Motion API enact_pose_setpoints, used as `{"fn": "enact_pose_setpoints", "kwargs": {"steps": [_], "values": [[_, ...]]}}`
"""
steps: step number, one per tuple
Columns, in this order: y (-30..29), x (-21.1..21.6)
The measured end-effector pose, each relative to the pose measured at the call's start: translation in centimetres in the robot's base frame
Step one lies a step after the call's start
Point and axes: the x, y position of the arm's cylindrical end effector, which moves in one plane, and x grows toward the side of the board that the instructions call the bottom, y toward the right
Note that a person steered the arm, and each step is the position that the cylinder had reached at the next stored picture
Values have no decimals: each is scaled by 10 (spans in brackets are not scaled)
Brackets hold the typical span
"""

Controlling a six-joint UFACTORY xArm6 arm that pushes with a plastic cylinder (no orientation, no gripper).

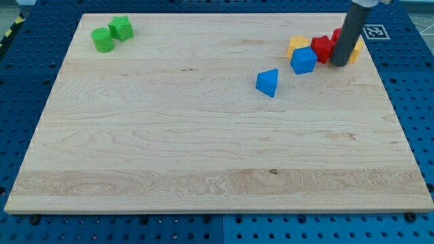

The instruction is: Push the yellow heart along with the red circle up a bit

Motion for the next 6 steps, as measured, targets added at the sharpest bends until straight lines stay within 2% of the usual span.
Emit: {"fn": "enact_pose_setpoints", "kwargs": {"steps": [1,2,3,4,5,6], "values": [[3,67],[37,77],[55,35],[55,34],[55,2],[52,-9]]}}
